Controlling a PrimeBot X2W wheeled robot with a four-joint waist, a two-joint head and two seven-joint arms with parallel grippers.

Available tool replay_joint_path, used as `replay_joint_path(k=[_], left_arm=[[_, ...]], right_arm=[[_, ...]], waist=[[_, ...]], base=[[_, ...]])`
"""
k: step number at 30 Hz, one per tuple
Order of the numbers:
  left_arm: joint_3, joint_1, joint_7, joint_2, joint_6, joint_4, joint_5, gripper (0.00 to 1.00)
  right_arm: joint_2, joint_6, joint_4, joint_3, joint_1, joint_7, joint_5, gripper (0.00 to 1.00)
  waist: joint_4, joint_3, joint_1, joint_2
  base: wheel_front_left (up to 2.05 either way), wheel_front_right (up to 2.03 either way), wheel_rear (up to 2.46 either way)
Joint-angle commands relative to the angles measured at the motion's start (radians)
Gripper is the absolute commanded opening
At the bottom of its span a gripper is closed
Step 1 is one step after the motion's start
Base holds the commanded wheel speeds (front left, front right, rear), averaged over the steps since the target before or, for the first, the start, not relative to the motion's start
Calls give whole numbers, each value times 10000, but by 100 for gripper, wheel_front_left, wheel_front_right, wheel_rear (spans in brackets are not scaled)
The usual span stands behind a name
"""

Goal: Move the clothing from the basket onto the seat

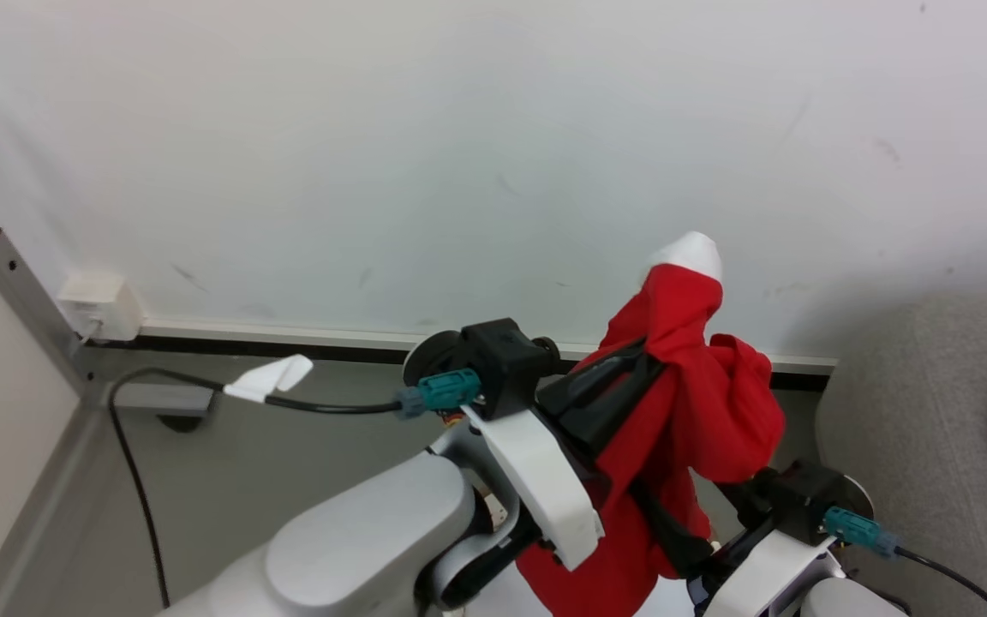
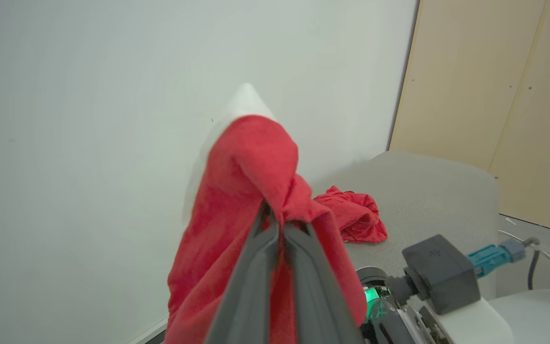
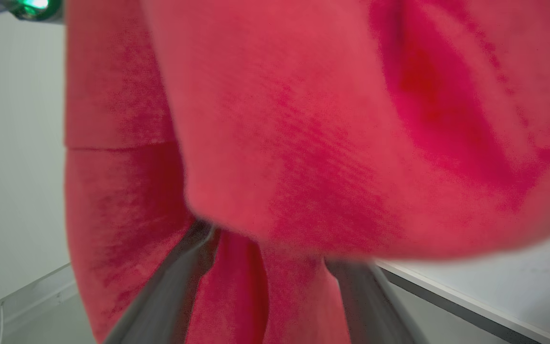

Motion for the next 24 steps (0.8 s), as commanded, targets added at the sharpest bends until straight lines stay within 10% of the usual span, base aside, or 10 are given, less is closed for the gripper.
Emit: replay_joint_path(k=[1,11,12,14,24], left_arm=[[-75,115,51,-108,-64,-22,72,0],[-418,100,208,-393,-170,-5,59,0],[-413,116,205,-376,-157,19,43,0],[-391,152,202,-333,-133,77,4,0],[-113,362,-16,-7,48,456,-278,0]], right_arm=[[-40,-22,121,313,-259,43,229,100],[271,-22,1436,1938,-1321,-11,1418,100],[317,-22,1514,2020,-1367,-16,1505,91],[372,-22,1651,2161,-1428,-13,1670,4],[171,-22,1057,1314,-887,-18,1774,0]], waist=[[372,-138,-1,0],[1145,-346,-1,0],[1173,-351,-1,0],[1209,-353,-1,0],[763,-257,-1,0]], base=[[0,0,0],[0,0,0],[0,0,0],[0,0,0],[0,0,0]])
